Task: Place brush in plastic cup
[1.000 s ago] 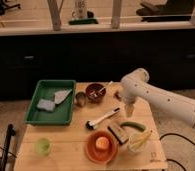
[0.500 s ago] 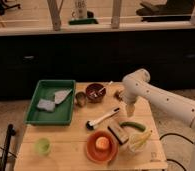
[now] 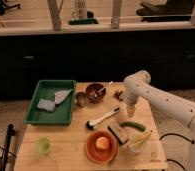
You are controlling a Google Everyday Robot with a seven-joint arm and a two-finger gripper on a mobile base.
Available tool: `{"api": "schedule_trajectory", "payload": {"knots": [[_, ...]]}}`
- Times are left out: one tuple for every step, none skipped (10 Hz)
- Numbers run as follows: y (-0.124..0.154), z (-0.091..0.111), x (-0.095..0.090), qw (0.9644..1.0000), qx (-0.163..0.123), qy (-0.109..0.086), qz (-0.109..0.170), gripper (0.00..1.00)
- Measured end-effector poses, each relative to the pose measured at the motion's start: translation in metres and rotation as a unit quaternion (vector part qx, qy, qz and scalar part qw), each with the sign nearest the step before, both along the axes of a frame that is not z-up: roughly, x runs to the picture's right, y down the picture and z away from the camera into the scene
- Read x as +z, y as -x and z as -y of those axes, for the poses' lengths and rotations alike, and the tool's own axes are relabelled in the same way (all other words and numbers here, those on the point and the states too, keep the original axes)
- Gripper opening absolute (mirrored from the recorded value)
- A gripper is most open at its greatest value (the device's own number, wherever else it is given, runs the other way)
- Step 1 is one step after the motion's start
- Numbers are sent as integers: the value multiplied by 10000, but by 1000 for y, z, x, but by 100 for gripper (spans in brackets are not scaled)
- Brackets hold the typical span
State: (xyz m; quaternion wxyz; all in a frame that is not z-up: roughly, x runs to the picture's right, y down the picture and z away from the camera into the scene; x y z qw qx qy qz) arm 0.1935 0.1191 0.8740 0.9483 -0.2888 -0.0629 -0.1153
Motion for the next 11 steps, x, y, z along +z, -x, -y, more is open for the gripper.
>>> {"api": "schedule_trajectory", "payload": {"knots": [[4, 1, 0, 10000, -64, 8, 46, 80], [16, 3, 1, 9998, -172, 17, 142, 80], [32, 5, 2, 9990, -337, 39, 283, 80], [40, 4, 2, 9983, -455, 58, 371, 80], [48, 4, 2, 9973, -558, 72, 481, 80], [55, 3, 3, 9962, -644, 94, 584, 80], [58, -2, 4, 9952, -701, 127, 674, 80], [61, -4, 4, 9946, -727, 150, 721, 80], [66, -8, 4, 9939, -748, 181, 786, 80], [71, -12, 5, 9932, -758, 202, 864, 80], [75, -15, 5, 9926, -767, 214, 918, 80]]}}
